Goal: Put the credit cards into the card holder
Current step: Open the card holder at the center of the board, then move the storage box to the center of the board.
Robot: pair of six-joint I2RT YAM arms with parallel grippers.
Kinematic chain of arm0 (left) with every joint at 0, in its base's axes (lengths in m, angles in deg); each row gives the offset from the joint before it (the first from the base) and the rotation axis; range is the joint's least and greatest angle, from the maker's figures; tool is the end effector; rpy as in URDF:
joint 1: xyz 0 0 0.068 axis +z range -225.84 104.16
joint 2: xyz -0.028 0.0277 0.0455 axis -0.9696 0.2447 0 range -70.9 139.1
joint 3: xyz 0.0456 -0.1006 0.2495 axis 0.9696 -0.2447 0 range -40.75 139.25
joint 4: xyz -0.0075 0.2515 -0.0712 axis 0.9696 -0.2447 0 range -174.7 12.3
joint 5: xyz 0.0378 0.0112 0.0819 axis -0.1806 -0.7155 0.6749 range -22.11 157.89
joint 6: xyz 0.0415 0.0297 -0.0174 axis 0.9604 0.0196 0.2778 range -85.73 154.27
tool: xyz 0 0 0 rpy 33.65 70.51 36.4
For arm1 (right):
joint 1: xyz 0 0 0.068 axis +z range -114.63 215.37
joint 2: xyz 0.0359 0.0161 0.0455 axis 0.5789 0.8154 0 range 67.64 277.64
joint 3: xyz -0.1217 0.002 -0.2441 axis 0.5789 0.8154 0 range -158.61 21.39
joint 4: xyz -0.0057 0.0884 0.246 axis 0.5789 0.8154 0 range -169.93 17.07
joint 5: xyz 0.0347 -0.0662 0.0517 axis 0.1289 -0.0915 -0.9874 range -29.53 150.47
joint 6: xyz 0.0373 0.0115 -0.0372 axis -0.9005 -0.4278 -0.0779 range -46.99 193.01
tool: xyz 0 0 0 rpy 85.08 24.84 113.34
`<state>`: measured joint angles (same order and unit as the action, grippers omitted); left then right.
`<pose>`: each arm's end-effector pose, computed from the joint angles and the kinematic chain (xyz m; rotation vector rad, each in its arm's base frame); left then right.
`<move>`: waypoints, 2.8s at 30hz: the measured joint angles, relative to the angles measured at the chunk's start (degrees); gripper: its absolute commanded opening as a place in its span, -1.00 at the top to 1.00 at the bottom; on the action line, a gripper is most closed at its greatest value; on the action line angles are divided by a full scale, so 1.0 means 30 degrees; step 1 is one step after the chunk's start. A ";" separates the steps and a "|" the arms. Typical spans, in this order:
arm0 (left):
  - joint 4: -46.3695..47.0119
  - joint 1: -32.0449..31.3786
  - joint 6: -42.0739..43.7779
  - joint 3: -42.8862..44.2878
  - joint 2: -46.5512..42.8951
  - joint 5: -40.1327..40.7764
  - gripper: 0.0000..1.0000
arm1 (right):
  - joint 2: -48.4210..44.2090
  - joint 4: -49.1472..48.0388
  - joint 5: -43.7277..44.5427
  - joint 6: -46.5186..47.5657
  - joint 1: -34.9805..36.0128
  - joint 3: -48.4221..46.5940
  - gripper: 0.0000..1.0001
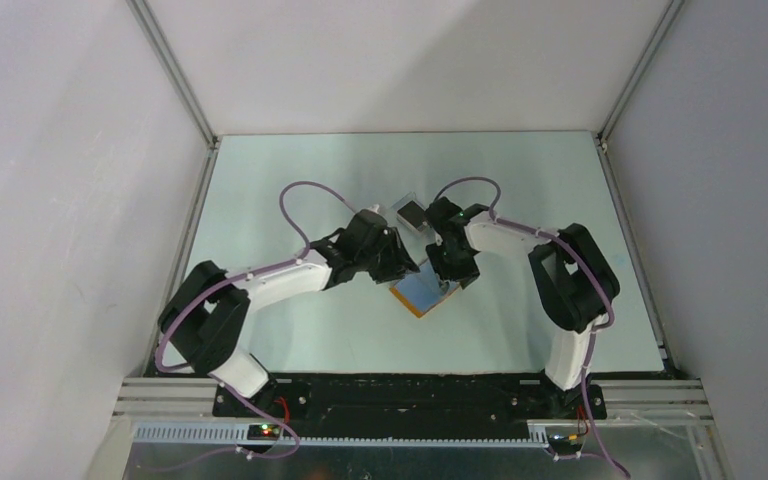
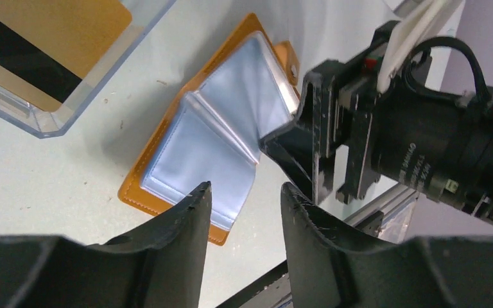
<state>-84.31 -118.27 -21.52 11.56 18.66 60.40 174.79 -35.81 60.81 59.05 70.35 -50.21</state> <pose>0.2391 -0.2248 0.2012 -0.2262 2.5429 -0.9310 0.2883 0.2014 0.1643 -0.5415 2.9237 0.1032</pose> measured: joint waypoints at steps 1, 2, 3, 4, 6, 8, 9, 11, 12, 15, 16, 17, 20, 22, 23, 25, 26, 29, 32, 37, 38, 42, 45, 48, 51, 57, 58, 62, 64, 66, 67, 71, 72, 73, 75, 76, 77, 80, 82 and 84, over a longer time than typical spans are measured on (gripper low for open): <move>-0.0022 0.0000 0.0044 0.0000 0.0022 0.0000 0.09 | -0.0124 0.0160 -0.0153 -0.0066 0.0102 0.0160 -0.08; -0.0095 -0.0007 0.0102 0.0000 0.0066 -0.0022 0.16 | -0.0211 0.0306 -0.0306 -0.0131 0.0204 0.0270 -0.08; -0.0138 -0.0015 0.0117 0.0000 0.0117 -0.0066 0.20 | -0.0270 0.0393 -0.0393 -0.0189 0.0299 0.0350 -0.09; -0.0138 -0.0036 0.0102 0.0000 0.0182 -0.0073 0.28 | -0.0335 0.0444 -0.0503 -0.0248 0.0372 0.0452 -0.09; -0.0160 -0.0138 0.0124 0.0080 0.0554 -0.0080 0.41 | -0.0437 0.0503 -0.0765 -0.0350 0.0466 0.0641 -0.09; -0.0182 -0.0342 0.0131 0.0270 0.1275 -0.0073 0.53 | -0.0539 0.0510 -0.1093 -0.0503 0.0488 0.0816 -0.09; -0.0219 -0.0444 0.0087 0.0357 0.1617 -0.0080 0.55 | -0.0554 0.0495 -0.1224 -0.0568 0.0474 0.0867 -0.09; -0.0357 -0.0699 0.0109 0.0576 0.2550 -0.0080 0.61 | -0.0612 0.0430 -0.1588 -0.0743 0.0379 0.0991 -0.09; -0.0393 -0.0780 0.0080 0.0605 0.2878 -0.0087 0.65 | -0.0619 0.0401 -0.1763 -0.0809 0.0321 0.1035 -0.09; -0.0656 -0.1020 0.0022 0.0612 0.3825 -0.0138 0.74 | -0.0648 0.0189 -0.2426 -0.1056 -0.0138 0.1217 -0.09; -0.0583 -0.1056 -0.0080 0.0612 0.3920 -0.0211 0.76 | -0.0648 0.0138 -0.2594 -0.1122 -0.0321 0.1253 -0.09; -0.0561 -0.1064 -0.0087 0.0612 0.3920 -0.0211 0.79 | -0.0656 0.0080 -0.2929 -0.1188 -0.0597 0.1304 -0.10; -0.0532 -0.1064 -0.0248 0.0612 0.4058 -0.0255 0.84 | -0.0721 -0.0240 -0.3905 -0.1464 -0.1530 0.1450 -0.12; -0.0459 -0.1056 -0.0335 0.0663 0.4167 -0.0364 0.86 | -0.0721 -0.0605 -0.4612 -0.1581 -0.2339 0.1508 -0.14; -0.0459 -0.1049 -0.0372 0.0729 0.4255 -0.0423 0.86 | -0.0721 -0.0801 -0.4962 -0.1647 -0.2645 0.1545 -0.16; -0.0452 -0.1056 -0.0401 0.0969 0.4473 -0.0605 0.88 | -0.0736 -0.1107 -0.5537 -0.1778 -0.3242 0.1574 -0.18; -0.0459 -0.1056 -0.0401 0.1071 0.4561 -0.0663 0.88 | -0.0743 -0.1268 -0.5814 -0.1836 -0.3541 0.1588 -0.18; -0.0495 -0.1064 -0.0393 0.1392 0.4823 -0.0809 0.91 | -0.0772 -0.1698 -0.6266 -0.1967 -0.4073 0.1588 -0.16; -0.0561 -0.1071 -0.0393 0.1501 0.4896 -0.0889 0.99 | -0.0758 -0.1887 -0.6011 -0.1967 -0.4109 0.1588 -0.15; -0.1056 -0.1144 -0.0393 0.1719 0.4881 -0.0634 1.00 | -0.0525 -0.1494 -0.4328 -0.1785 -0.3366 0.1268 -0.12; -0.1253 -0.1180 -0.0379 0.1792 0.4852 -0.0517 1.00 | -0.0488 -0.1413 -0.3978 -0.1749 -0.3177 0.1195 -0.10; -0.2302 -0.1253 -0.0240 0.1887 0.4488 0.0233 1.00 | -0.0204 -0.0903 -0.2324 -0.1530 -0.2382 0.0743 -0.06; -0.3461 -0.1282 -0.0226 0.2011 0.4175 0.0729 1.00 | 0.0051 -0.0539 -0.1552 -0.1486 -0.2047 0.0444 0.03; -0.4401 -0.1282 -0.0226 0.2215 0.4058 0.1042 0.97 | 0.0204 -0.0262 -0.1013 -0.1559 -0.1865 0.0248 0.04; -0.5064 -0.1297 -0.0160 0.2229 0.3803 0.1304 0.85 | 0.0284 -0.0109 -0.0525 -0.1610 -0.1464 0.0066 0.01; -0.6513 -0.1304 0.0714 0.2426 0.3206 0.2477 0.58 | 0.0058 -0.0109 -0.0182 -0.1472 -0.1209 0.0131 -0.11; -0.6645 -0.1304 0.0801 0.2528 0.3038 0.2594 0.53 | -0.0058 -0.0109 -0.0291 -0.1472 -0.1209 0.0211 -0.12; -0.6965 -0.1297 0.1202 0.3177 0.1785 0.3053 0.39 | -0.0801 -0.0066 -0.1311 -0.1479 -0.1319 0.0576 -0.19; -0.6943 -0.1297 0.1311 0.3395 0.0976 0.3257 0.36 | -0.1435 -0.0073 -0.1960 -0.1494 -0.1443 0.0583 -0.22; -0.6900 -0.1297 0.1370 0.3453 0.0117 0.3468 0.32 | -0.2412 -0.0117 -0.2601 -0.1508 -0.1719 0.0583 -0.25; -0.6885 -0.1290 0.1443 0.3446 -0.0364 0.3563 0.32 | -0.2951 -0.0146 -0.2943 -0.1530 -0.1909 0.0583 -0.25; -0.6754 -0.1056 0.1472 0.3410 -0.1778 0.3796 0.18 | -0.4685 -0.0226 -0.3898 -0.1581 -0.2477 0.0554 -0.25; -0.6696 -0.0925 0.1472 0.3351 -0.2062 0.3796 0.17 | -0.5013 -0.0204 -0.4073 -0.1617 -0.2586 0.0503 -0.24; -0.6615 -0.0765 0.1472 0.3271 -0.2310 0.3789 0.16 | -0.5173 -0.0189 -0.4175 -0.1625 -0.2623 0.0430 -0.24; -0.6382 -0.0415 0.1472 0.2973 -0.2696 0.3789 0.15 | -0.5333 -0.0160 -0.4444 -0.1617 -0.2616 0.0219 -0.23; -0.6273 -0.0153 0.1472 0.2725 -0.2936 0.3774 0.15 | -0.5370 -0.0168 -0.4583 -0.1617 -0.2601 0.0138 -0.22; -0.6215 0.0058 0.1472 0.2506 -0.3111 0.3752 0.15 | -0.5406 -0.0175 -0.4736 -0.1617 -0.2557 0.0102 -0.22; -0.6018 0.0780 0.1472 0.1792 -0.3519 0.3570 0.13 | -0.5442 -0.0160 -0.5180 -0.1596 -0.2412 0.0000 -0.21; -0.5974 0.1246 0.1494 0.1406 -0.3679 0.3402 0.09 | -0.5442 -0.0160 -0.5479 -0.1552 -0.2237 -0.0138 -0.21; -0.5952 0.1741 0.1617 0.1078 -0.3789 0.3249 0.08 | -0.5391 -0.0219 -0.5770 -0.1537 -0.2171 -0.0321 -0.20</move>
<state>-102.17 -113.05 -16.67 14.80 7.29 70.15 158.62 -36.47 43.50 54.44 63.84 -51.17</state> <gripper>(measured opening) 0.452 0.607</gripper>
